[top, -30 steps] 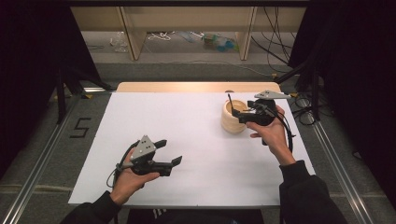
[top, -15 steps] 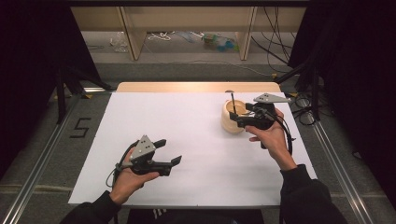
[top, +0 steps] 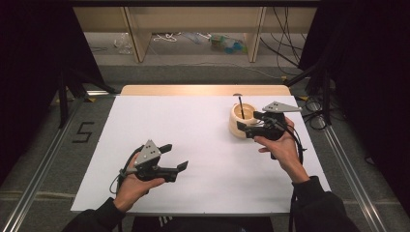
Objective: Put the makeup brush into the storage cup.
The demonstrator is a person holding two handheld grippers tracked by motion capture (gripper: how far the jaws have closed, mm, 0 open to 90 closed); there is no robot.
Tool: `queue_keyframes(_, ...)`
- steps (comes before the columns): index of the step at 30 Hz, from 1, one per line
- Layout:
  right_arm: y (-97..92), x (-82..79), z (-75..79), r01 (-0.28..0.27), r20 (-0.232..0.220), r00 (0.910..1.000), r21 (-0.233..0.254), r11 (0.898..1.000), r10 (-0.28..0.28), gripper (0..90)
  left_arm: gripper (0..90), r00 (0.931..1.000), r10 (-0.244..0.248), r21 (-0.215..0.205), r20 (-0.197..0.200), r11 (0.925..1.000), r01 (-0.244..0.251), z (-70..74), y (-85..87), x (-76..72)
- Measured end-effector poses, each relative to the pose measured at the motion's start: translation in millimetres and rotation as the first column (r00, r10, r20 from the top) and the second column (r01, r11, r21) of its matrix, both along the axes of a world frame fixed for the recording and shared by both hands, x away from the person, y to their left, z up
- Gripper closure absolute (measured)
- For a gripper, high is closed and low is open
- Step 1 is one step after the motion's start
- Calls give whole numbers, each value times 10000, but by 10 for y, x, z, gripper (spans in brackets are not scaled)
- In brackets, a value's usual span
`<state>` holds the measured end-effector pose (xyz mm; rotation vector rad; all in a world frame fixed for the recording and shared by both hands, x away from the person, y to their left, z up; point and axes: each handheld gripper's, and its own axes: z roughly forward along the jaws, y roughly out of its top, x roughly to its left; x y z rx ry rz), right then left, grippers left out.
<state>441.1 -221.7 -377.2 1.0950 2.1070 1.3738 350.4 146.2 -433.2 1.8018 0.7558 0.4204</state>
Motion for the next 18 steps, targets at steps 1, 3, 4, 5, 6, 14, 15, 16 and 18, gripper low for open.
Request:
queue_keyframes(1,7,-16,-4,-51,-10,10000,165,9999,51,210,174,10000,-54,-38,16,10000,54,-3,3,2)
queue_keyframes(3,16,-52,-1,-164,-106,9998,277,9995,167,211,173,10000,10,10,9,10000,-10,0,8,-5)
queue_keyframes(4,20,-60,-6,-169,101,9998,237,9996,167,211,174,10000,8,18,20,10000,-8,0,11,-5)
queue_keyframes(5,26,-85,-2,-211,-47,9998,263,9994,212,211,174,10000,12,58,77,10000,-12,2,15,-3)
queue_keyframes(6,34,-97,-10,-227,99,9997,312,9993,224,211,174,10000,7,63,92,10000,-7,2,17,-3)
queue_keyframes(14,76,-231,-58,-543,-27,9985,244,9982,544,212,174,10000,33,10,43,10000,-33,-3,20,5)
queue_keyframes(15,77,-240,-67,-567,78,9984,211,9982,566,211,174,10000,50,-20,5,10000,-50,-3,17,3)
queue_keyframes(16,75,-253,-70,-566,69,9984,121,9983,565,211,174,10000,-37,8,87,10000,36,-5,19,10)
queue_keyframes(18,78,-278,-82,-614,159,9980,245,9978,610,210,173,10000,11,43,65,10000,-11,-3,14,4)
